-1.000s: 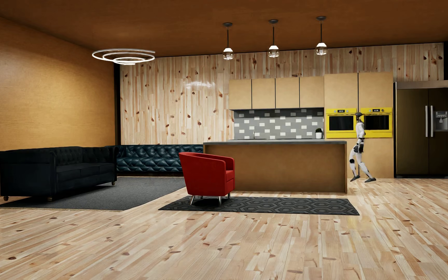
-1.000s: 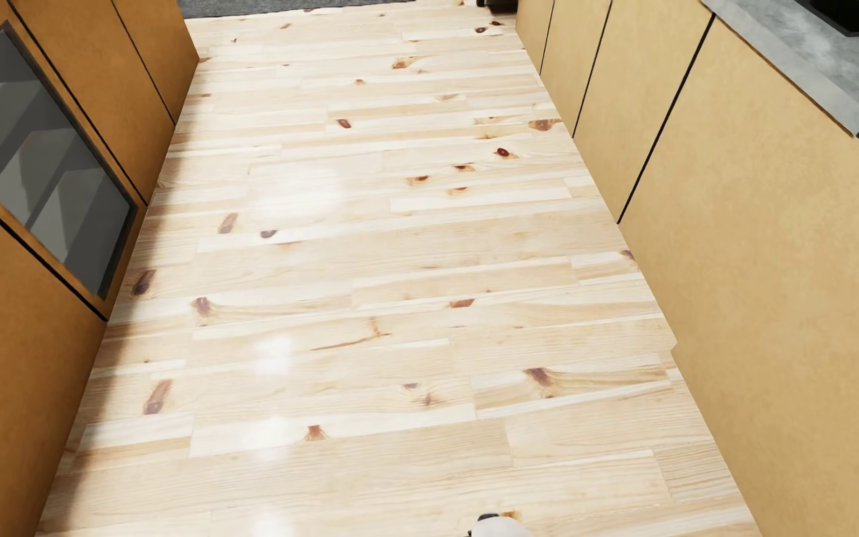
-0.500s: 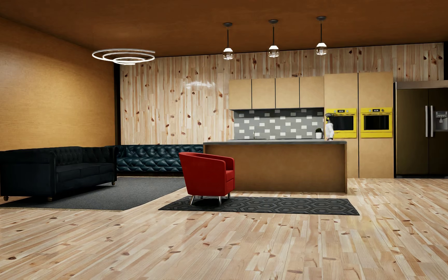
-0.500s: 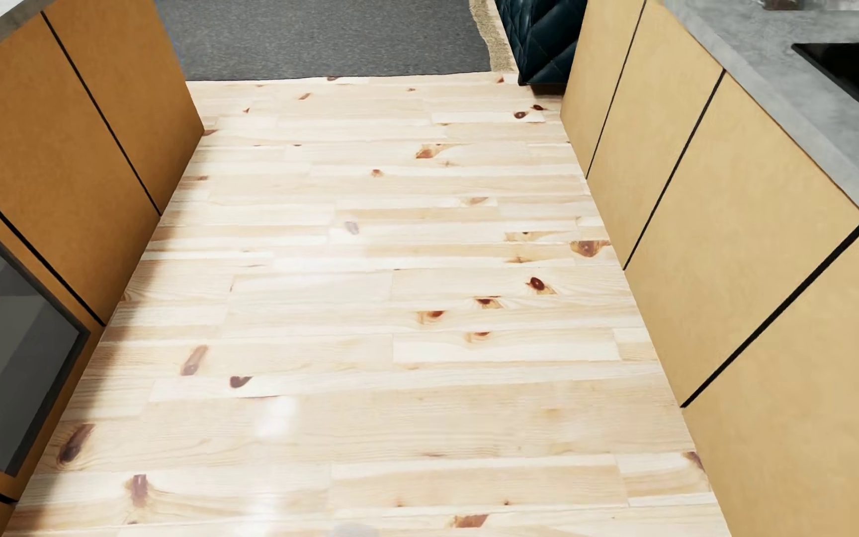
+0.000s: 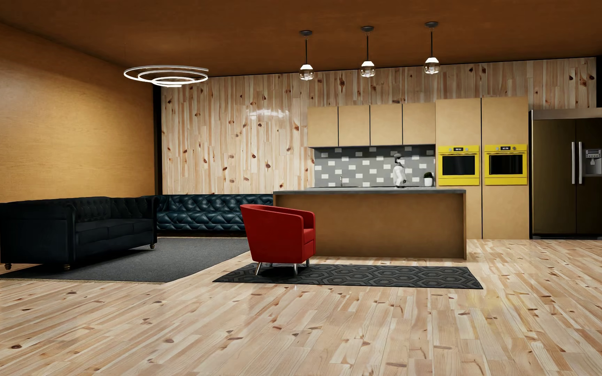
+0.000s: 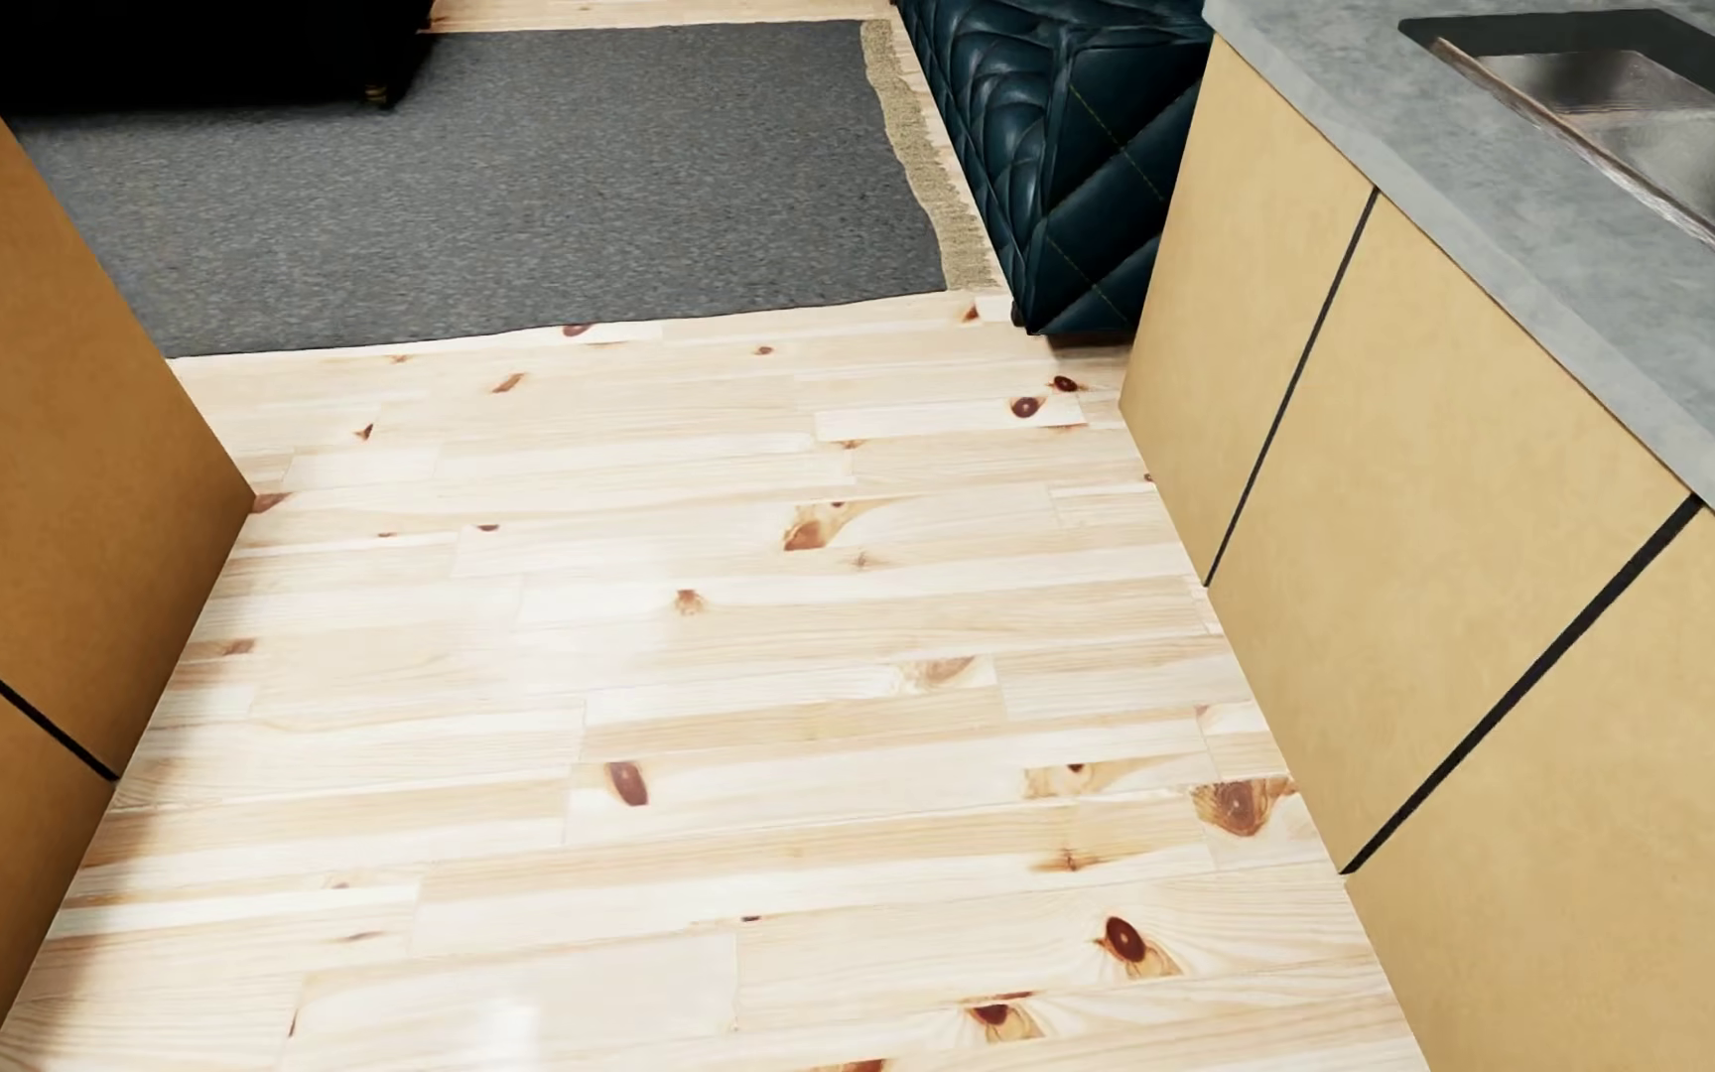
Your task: Approach the sofa
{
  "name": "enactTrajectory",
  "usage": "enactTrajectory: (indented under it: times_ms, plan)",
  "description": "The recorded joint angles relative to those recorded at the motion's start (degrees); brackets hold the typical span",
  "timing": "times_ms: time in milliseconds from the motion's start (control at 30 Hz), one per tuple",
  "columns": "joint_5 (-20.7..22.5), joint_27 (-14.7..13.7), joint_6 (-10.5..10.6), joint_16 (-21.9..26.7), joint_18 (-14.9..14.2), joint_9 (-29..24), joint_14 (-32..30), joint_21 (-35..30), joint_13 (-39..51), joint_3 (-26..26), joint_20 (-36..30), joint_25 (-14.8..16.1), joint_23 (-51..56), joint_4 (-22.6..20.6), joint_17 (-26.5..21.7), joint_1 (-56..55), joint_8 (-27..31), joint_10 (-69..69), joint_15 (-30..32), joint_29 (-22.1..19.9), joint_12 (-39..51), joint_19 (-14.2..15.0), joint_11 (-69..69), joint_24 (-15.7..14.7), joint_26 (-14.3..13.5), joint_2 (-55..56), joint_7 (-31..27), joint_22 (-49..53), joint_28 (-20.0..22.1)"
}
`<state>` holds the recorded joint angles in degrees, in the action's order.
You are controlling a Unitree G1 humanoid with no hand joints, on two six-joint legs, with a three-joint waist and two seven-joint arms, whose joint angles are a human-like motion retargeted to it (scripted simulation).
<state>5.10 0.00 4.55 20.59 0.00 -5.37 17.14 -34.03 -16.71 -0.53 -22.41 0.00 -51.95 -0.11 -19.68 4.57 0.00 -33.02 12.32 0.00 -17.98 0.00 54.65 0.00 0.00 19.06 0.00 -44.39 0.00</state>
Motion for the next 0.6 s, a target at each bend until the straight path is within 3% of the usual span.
enactTrajectory:
  times_ms: [33, 67, 133, 167, 233, 267, 300, 333, 400, 467, 533, 600]
  plan:
    - [-0.09, 0.00, 0.64, 0.28, 0.00, -0.11, 1.39, -0.23, -1.29, -2.74, 0.61, 0.00, -0.21, 0.90, -0.18, 5.01, 0.00, 2.21, -0.40, 0.00, 0.88, 0.00, -11.65, 0.00, 0.00, 2.09, 0.00, 2.10, 0.00]
    - [-1.13, 0.00, 0.22, 0.87, 0.00, 0.46, 3.15, -0.47, -1.92, -4.32, 1.42, 0.00, -0.22, 0.74, -0.19, 8.05, 0.00, 3.29, -7.49, 0.00, 2.44, 0.00, -21.28, 0.00, 0.00, 4.89, 0.00, 3.68, 0.00]
    - [-3.66, 0.00, -0.06, 1.54, 0.00, 1.17, 5.01, -1.70, -2.98, -7.44, 3.39, 0.00, -0.07, 1.83, -0.58, 12.48, 0.00, 2.13, -29.10, 0.00, 5.05, 0.00, -27.95, 0.00, 0.00, 8.80, 0.00, 5.00, 0.00]
    - [-4.21, 0.00, 0.45, 1.37, 0.00, 0.96, 3.16, -2.20, -3.63, -8.98, 4.44, 0.00, 0.07, 3.19, -0.93, 14.80, 0.00, 0.76, -27.29, 0.00, 5.62, 0.00, -27.53, 0.00, 0.00, 10.13, 0.00, 4.48, 0.00]
    - [-1.35, 0.00, 2.85, 0.46, 0.00, 1.85, -9.79, -2.52, -4.38, -9.52, 6.01, 0.00, -1.01, 7.36, -1.02, 15.57, 0.00, -7.64, -5.46, 0.00, 4.40, 0.00, -20.78, 0.00, 0.00, 13.14, 0.00, 2.08, 0.00]
    - [1.28, 0.00, 4.64, 0.04, 0.00, 2.39, -18.86, -2.14, -4.17, -8.28, 4.90, 0.00, -2.24, 9.14, -1.09, 12.02, 0.00, -16.89, 0.68, 0.00, 3.42, 0.00, -16.41, 0.00, 0.00, 13.07, 0.00, -0.41, 0.00]
    - [3.67, 0.00, 5.86, 0.03, 0.00, 2.53, -23.17, -0.98, -3.29, -6.59, 2.87, 0.00, -3.38, 9.91, -1.40, 6.10, 0.00, -28.55, 0.91, 0.00, 2.42, 0.00, -13.52, 0.00, 0.00, 11.21, 0.00, -2.72, 0.00]
    - [6.05, 0.00, 6.73, 0.11, 0.00, 2.09, -19.60, 0.99, -2.03, -4.40, 1.86, 0.00, -3.69, 10.29, -1.41, -0.92, 0.00, -39.67, -1.30, 0.00, 1.19, 0.00, -13.43, 0.00, 0.00, 7.44, 0.00, -3.02, 0.00]
    - [7.22, 0.00, 6.11, 0.55, 0.00, 0.81, -5.81, 2.57, 1.00, 2.35, -1.02, 0.00, -2.28, 7.75, -1.97, -12.91, 0.00, -48.99, -9.12, 0.00, -0.86, 0.00, -19.12, 0.00, 0.00, -5.29, 0.00, -3.81, 0.00]
    - [5.65, 0.00, 4.31, 1.32, 0.00, 0.01, -3.06, 4.10, 2.40, 9.90, -1.84, 0.00, 4.59, 5.07, -3.78, -21.71, 0.00, -40.25, -17.96, 0.00, -3.81, 0.00, -26.34, 0.00, 0.00, -18.79, 0.00, -6.25, 0.00]
    - [3.47, 0.00, 3.30, 2.25, 0.00, 0.60, -4.94, 7.02, 4.41, 15.37, -1.90, 0.00, 10.45, 5.29, -4.81, -28.24, 0.00, -21.70, -29.69, 0.00, -6.60, 0.00, -30.83, 0.00, 0.00, -29.84, 0.00, -8.41, 0.00]
    - [2.74, 0.00, 3.63, 2.78, 0.00, 2.50, -9.33, 9.51, 7.75, 18.65, -2.09, 0.00, 14.80, 6.85, -5.54, -31.34, 0.00, -0.59, -36.45, 0.00, -8.31, 0.00, -30.13, 0.00, 0.00, -35.96, 0.00, -11.42, 0.00]
